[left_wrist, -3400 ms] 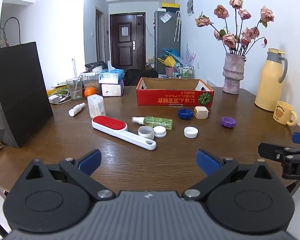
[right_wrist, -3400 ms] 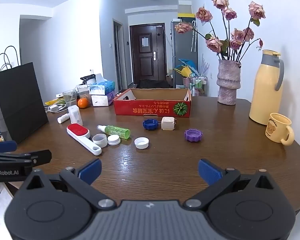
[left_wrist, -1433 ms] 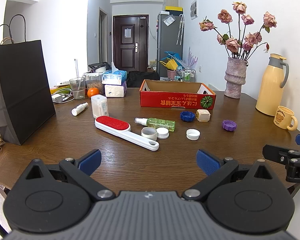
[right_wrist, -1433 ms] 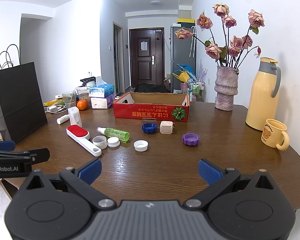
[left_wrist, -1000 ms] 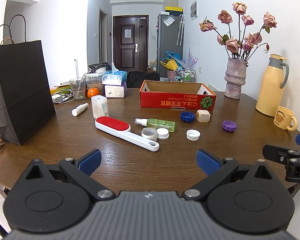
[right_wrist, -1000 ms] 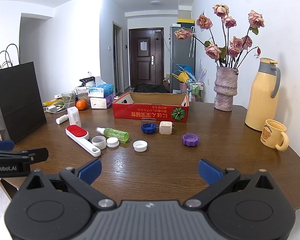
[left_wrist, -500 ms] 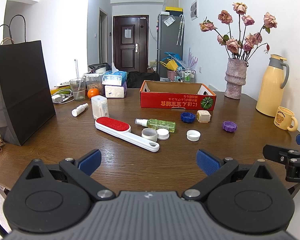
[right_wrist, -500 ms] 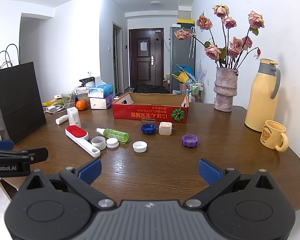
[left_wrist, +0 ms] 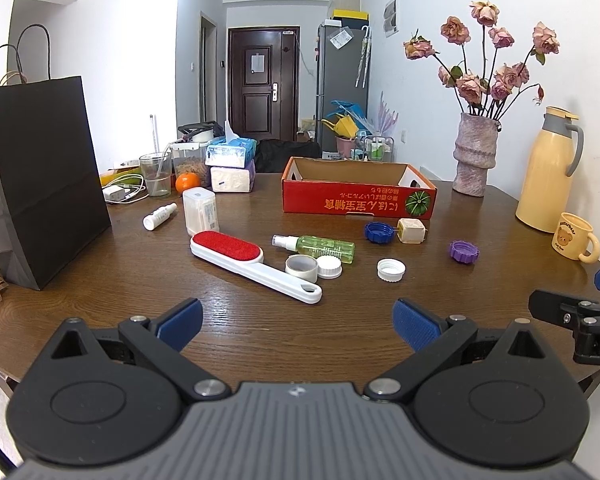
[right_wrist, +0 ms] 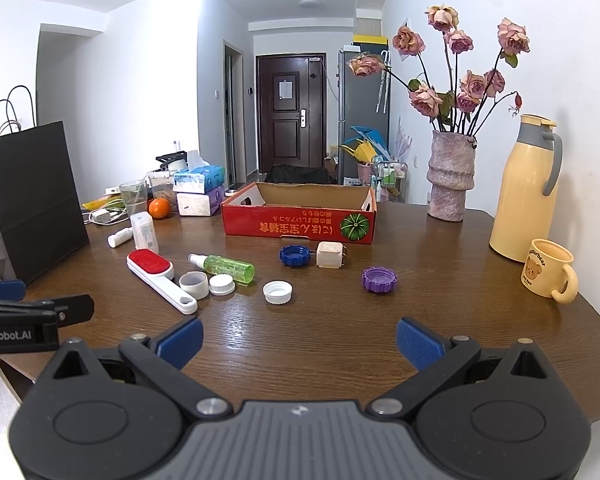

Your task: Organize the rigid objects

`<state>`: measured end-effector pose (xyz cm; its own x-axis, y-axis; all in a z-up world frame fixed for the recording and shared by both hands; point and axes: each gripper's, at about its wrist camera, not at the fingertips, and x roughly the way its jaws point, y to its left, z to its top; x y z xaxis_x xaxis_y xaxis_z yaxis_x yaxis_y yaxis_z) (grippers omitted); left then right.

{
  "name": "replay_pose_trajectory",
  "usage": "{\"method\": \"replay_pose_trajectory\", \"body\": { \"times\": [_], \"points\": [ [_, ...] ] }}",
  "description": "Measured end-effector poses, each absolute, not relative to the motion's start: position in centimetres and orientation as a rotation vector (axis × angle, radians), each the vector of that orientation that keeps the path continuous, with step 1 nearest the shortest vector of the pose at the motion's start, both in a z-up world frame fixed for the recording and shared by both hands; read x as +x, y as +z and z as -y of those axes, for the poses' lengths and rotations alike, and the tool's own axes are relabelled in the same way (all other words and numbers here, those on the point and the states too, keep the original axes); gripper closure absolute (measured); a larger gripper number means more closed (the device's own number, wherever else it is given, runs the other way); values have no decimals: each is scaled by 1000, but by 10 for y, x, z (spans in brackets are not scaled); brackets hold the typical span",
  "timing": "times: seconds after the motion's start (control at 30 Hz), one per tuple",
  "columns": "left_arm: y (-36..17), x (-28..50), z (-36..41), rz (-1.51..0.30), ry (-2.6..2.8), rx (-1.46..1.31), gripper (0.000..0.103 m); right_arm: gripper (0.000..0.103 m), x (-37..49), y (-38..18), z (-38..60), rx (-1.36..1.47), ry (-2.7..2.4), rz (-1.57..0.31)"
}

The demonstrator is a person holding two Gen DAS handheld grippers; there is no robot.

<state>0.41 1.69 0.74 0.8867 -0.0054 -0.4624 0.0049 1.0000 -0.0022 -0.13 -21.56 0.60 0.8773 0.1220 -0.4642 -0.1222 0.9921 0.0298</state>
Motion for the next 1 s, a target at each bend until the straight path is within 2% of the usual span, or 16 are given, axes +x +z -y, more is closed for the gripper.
{"method": "replay_pose_trajectory", "body": {
  "times": [1.0],
  "points": [
    [-14,94,-29,-571,30,-17,0,0,88,-21,203,6,124,-591]
  ]
}}
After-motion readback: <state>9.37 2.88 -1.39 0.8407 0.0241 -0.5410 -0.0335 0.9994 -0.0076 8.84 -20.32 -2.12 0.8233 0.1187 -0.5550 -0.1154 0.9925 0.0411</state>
